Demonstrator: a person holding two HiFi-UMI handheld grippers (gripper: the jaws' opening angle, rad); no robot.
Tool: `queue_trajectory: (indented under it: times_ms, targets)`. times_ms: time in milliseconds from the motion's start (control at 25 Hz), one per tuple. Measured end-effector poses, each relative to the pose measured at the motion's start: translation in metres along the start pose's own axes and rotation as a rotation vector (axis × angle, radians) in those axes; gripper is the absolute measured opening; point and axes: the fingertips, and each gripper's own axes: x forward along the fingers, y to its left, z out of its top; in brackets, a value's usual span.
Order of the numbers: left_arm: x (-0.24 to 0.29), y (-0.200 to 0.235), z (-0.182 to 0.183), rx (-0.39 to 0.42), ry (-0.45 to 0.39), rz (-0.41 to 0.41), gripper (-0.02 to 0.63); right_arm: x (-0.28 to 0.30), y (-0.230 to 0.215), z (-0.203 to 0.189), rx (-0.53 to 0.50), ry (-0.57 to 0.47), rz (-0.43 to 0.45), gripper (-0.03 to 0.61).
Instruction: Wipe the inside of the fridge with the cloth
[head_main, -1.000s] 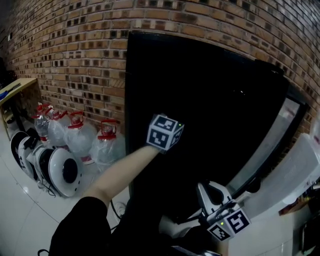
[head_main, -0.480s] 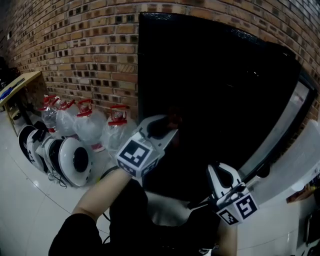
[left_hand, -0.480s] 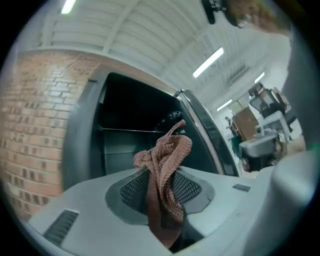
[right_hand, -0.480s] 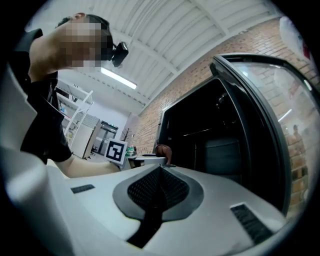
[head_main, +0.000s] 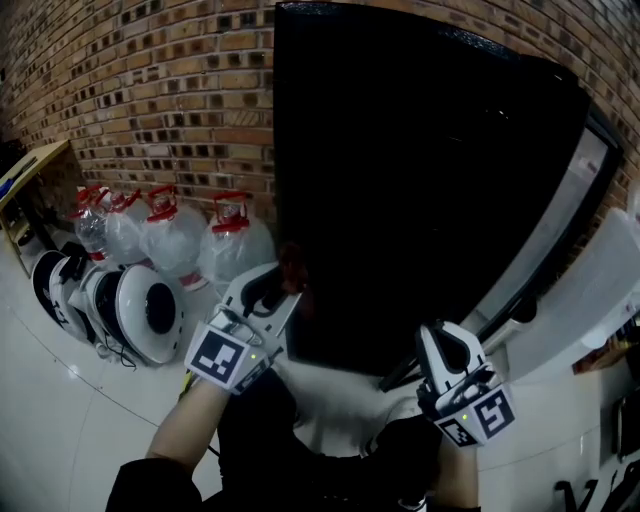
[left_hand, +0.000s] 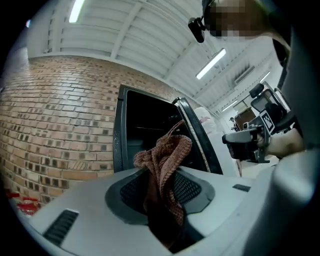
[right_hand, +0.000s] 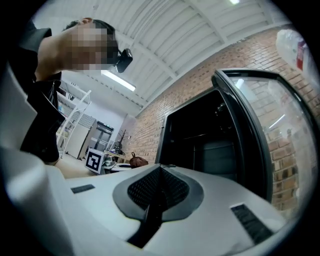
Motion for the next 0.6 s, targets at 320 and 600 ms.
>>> queue_trajectory:
  times_ms: [320,600]
  targets:
    - [-0.033,-0.045,-0.006,-0.077,-0.028,-0.136,0.135,-0.037,0.003,-0.012,0.01,0.016,-0.091,0.005]
    - [-0.037,-0.074,-0.034,-0.105,0.009,-0.217,0.135,-0.065,-0.013,-0.035,0.018,0.032,-0.104,0.004]
